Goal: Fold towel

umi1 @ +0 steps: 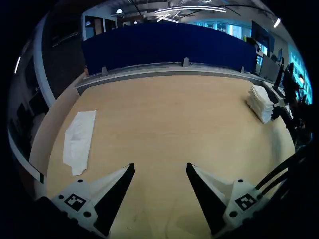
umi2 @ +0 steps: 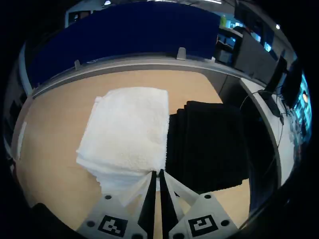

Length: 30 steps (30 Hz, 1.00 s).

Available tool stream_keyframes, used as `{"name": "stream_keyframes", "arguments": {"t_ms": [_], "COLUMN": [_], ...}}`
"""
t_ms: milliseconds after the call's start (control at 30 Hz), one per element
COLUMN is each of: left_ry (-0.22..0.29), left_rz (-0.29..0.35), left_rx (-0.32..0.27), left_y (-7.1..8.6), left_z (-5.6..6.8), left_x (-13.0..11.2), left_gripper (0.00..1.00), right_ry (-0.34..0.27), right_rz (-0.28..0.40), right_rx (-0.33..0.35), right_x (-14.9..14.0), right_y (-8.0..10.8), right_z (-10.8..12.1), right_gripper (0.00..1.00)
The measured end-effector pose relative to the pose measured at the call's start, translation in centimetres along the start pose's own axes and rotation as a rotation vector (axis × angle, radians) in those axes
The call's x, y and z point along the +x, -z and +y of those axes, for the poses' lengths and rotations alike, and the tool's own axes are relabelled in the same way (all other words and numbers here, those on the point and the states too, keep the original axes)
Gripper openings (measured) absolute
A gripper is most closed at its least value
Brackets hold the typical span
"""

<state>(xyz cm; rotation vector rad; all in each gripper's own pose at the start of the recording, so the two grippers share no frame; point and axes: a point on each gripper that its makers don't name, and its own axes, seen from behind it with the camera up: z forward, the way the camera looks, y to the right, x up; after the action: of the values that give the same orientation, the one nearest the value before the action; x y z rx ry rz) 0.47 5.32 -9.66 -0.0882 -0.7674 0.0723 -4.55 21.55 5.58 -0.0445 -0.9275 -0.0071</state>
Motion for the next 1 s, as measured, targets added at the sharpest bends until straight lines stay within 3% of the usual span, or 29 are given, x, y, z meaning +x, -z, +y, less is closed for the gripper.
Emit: {"name": "stream_keyframes", "arguments": {"t_ms": [467,533,667,800,1000], "left_ry": [0.002,0.0,-0.003,-0.001,-0.006], "left_rz": [0.003,0.004,0.005,0.006,0.006], "left_rx": [-0.004,-0.006,-0.009,-0.012,-0.012], "left_y": [0.0,0.0,0.0,0.0,0.1], "left_z": [-0.2,-0.1,-0.1,-0.1,-0.1], "left_x": [0.2,0.3,0.4,0.5,0.5], "left_gripper": [0.96,0.96,0.96,0.96,0.96], "right_ry": [-0.012,-0.017,-0.022,-0.026,-0.001], "right_rz": [0.025,0.033,0.066,0.107,0.147], "right_rx": [-0.014,-0.015,-0.018,-0.008,0.048], "right_x": [-1.0,-0.9,-0.3,0.9,3.0], "right_y": [1.4,1.6,1.9,2.3,2.2], "right_z": [0.3,0.4,0.5,-0.1,-3.1], "right_gripper": [0.21,0.31,0.79,0.95,1.0]}}
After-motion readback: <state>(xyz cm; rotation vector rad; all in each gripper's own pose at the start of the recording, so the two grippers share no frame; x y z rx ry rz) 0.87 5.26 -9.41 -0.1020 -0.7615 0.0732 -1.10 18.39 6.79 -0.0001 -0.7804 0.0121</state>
